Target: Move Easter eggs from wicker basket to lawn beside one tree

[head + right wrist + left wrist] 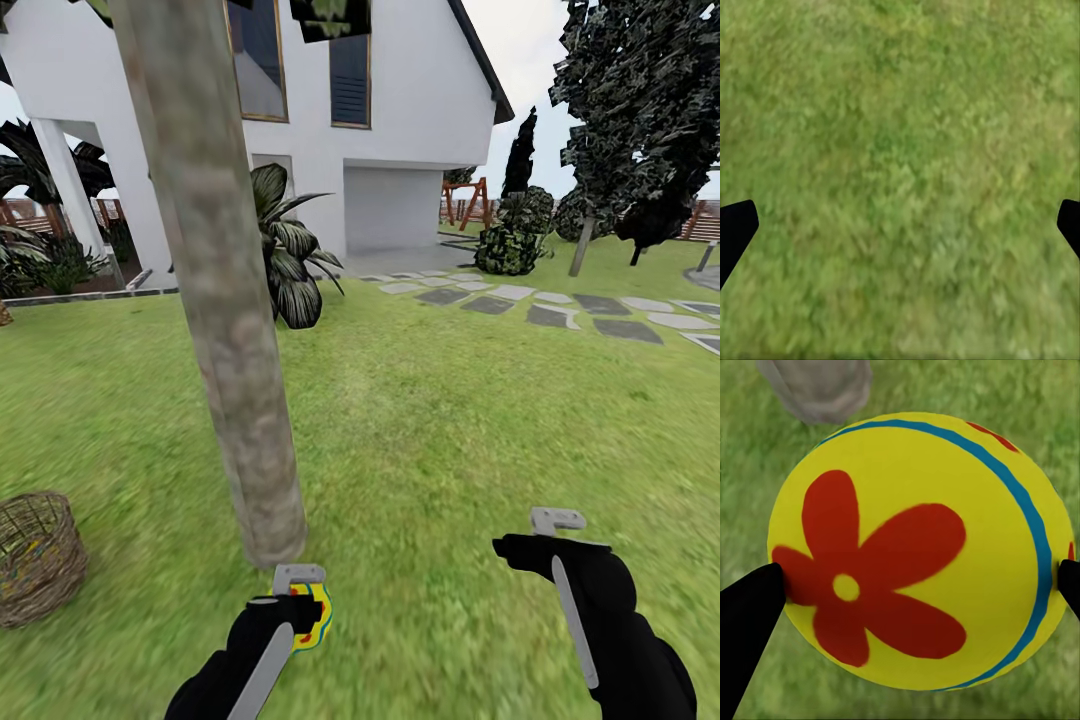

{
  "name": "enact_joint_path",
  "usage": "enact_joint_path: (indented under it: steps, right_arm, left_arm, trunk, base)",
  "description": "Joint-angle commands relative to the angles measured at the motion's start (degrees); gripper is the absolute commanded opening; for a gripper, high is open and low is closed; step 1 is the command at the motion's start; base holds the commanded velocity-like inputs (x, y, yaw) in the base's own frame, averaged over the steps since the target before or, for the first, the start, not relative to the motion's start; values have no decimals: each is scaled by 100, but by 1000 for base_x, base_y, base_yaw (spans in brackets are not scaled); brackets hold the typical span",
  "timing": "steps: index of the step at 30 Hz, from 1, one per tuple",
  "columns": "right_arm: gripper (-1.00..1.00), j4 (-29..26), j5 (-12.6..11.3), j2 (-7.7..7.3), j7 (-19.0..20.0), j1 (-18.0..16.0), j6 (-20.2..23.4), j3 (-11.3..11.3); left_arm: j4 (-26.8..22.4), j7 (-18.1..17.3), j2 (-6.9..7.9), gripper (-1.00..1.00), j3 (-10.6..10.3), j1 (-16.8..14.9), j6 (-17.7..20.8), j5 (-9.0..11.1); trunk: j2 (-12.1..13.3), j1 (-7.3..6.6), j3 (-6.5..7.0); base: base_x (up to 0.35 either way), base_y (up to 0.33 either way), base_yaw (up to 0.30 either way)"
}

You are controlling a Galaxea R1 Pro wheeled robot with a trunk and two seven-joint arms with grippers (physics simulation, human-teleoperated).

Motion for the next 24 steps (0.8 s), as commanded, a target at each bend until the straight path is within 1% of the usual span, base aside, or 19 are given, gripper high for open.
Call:
enact_joint_path:
  steps: [1,17,18,20,24]
  right_arm:
    - [100,-6,52,0,30,-3,27,4]
    - [100,-83,60,-9,36,-1,27,1]
    - [100,-50,52,-42,38,26,-7,-33]
    - [100,-29,52,-58,38,26,-17,-53]
    - [100,-29,52,-58,38,26,-17,-53]
  left_arm:
    - [21,57,-2,-100,-9,-5,1,58]
    - [81,65,0,-100,-17,-5,-141,31]
    - [48,33,33,-100,16,-38,-108,59]
    - [-17,-18,45,-100,77,-85,-41,63]
    - [-39,-18,45,-100,77,-85,87,63]
  trunk:
    - [-46,23,-25]
    - [-688,374,-312]
    - [-686,374,-312]
    - [-686,374,-312]
    - [-686,374,-312]
  base:
    - [0,0,0]
    - [0,0,0]
    - [0,0,0]
    - [0,0,0]
    - [0,0,0]
